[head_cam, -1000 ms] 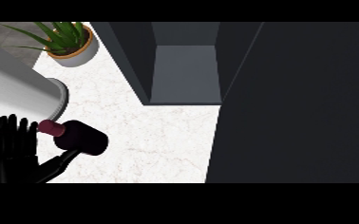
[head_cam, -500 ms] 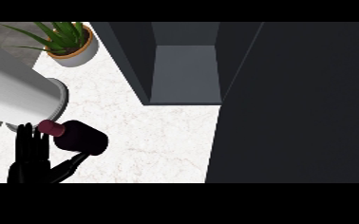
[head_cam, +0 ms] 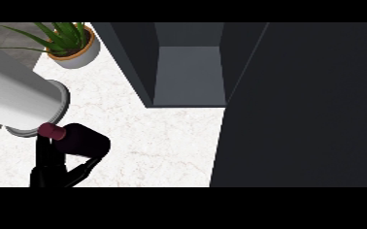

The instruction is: Pick up the wine, place it into the cabinet and close the cabinet

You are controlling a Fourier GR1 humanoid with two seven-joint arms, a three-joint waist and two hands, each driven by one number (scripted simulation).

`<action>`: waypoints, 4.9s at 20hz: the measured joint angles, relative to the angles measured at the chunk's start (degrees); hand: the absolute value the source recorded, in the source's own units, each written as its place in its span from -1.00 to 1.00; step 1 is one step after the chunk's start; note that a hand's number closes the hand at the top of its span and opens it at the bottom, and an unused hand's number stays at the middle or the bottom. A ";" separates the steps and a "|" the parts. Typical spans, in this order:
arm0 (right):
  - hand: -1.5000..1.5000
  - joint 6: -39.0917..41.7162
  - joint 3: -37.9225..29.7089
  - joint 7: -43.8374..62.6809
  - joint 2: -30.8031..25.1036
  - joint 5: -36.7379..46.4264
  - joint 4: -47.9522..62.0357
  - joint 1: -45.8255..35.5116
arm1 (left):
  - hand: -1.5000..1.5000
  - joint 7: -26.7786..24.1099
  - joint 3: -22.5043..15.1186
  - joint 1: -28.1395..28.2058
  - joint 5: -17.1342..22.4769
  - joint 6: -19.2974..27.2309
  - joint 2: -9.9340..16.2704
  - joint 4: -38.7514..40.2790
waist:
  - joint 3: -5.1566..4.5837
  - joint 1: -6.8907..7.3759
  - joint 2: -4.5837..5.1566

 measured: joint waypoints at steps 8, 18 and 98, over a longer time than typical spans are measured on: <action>-1.00 -0.38 -0.19 0.36 -0.49 -0.10 0.32 -1.46 | -1.00 -3.95 2.92 -3.63 3.48 -5.81 1.70 9.77 | 0.01 0.03 0.01; -1.00 -1.46 1.27 0.49 -0.21 0.24 -0.02 -0.40 | -1.00 -9.15 4.21 -9.86 3.48 -8.57 3.69 20.74 | 0.00 -0.10 0.00; -1.00 2.62 -5.46 -3.02 -0.55 -4.53 2.57 2.99 | 1.00 6.13 -34.11 -51.25 -7.47 25.00 -0.44 13.56 | 0.05 -0.55 0.18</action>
